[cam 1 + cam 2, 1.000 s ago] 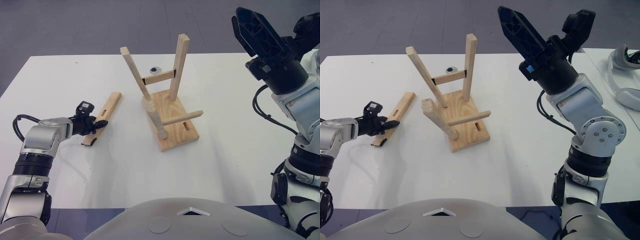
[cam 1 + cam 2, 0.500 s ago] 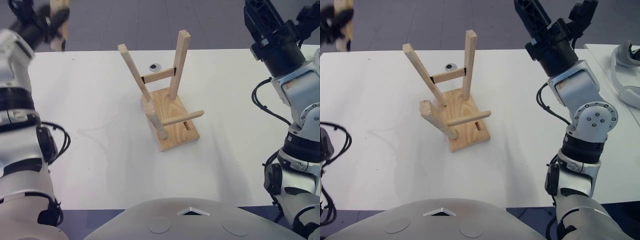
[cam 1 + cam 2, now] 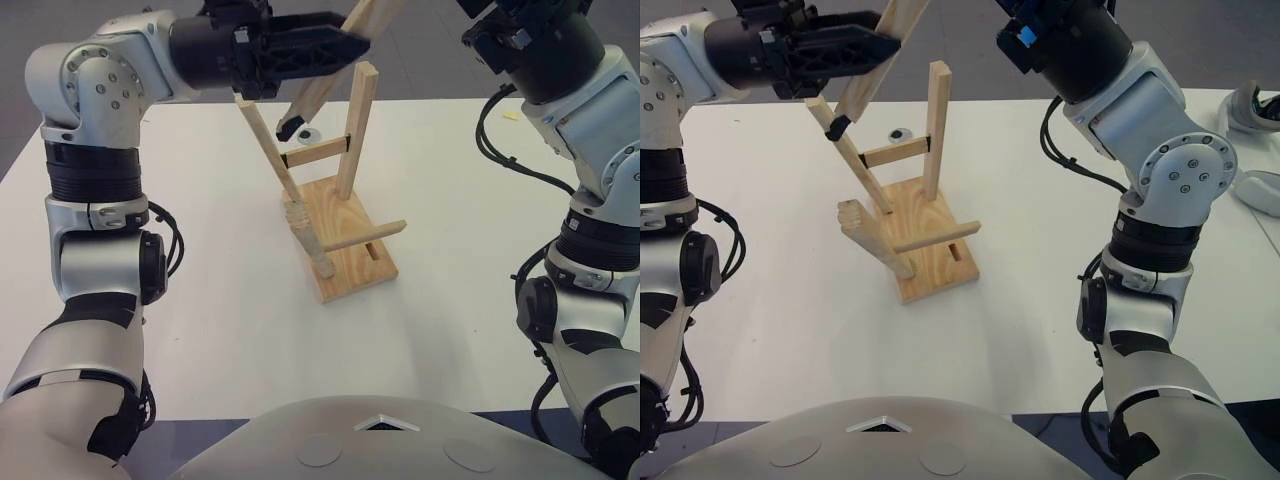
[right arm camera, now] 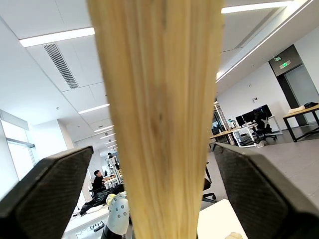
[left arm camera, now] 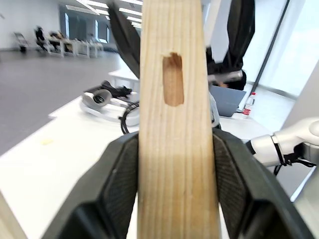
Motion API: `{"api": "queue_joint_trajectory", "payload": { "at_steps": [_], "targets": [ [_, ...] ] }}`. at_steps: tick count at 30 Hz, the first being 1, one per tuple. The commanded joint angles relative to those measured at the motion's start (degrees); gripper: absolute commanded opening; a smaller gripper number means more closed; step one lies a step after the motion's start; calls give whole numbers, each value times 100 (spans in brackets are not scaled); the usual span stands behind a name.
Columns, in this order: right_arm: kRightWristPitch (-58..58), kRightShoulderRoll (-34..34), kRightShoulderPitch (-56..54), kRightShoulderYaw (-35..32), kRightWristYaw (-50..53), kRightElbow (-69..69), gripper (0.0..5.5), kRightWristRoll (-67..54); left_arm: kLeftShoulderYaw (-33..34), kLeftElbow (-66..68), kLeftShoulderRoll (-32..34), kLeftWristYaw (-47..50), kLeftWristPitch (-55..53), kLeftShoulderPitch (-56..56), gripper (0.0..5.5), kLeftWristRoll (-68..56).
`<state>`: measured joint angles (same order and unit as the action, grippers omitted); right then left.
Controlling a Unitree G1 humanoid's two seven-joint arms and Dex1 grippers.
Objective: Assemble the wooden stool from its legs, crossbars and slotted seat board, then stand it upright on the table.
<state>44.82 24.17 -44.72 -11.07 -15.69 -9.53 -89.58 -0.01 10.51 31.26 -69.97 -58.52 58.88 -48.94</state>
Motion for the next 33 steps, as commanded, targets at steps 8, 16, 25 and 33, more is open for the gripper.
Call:
{"api": "queue_joint_trajectory", "payload": {
  "at_steps": [8, 16, 25, 33],
  "targets": [
    [211, -61, 178, -202, -75, -82, 299, -304, 19, 189, 250, -446, -472, 45, 204, -34],
    [208, -100, 262, -214, 12, -128, 207, -337, 92, 190, 237, -445, -591, -11, 204, -27],
    [364, 150, 131, -123, -299, 73, 207, 141, 244, -36, 290, -96, -487, -367, 294, 88],
    [404, 1491, -13, 526, -2231, 983, 205, 2462, 835, -157, 786, 295, -3, -1266, 431, 325]
  ]
}}
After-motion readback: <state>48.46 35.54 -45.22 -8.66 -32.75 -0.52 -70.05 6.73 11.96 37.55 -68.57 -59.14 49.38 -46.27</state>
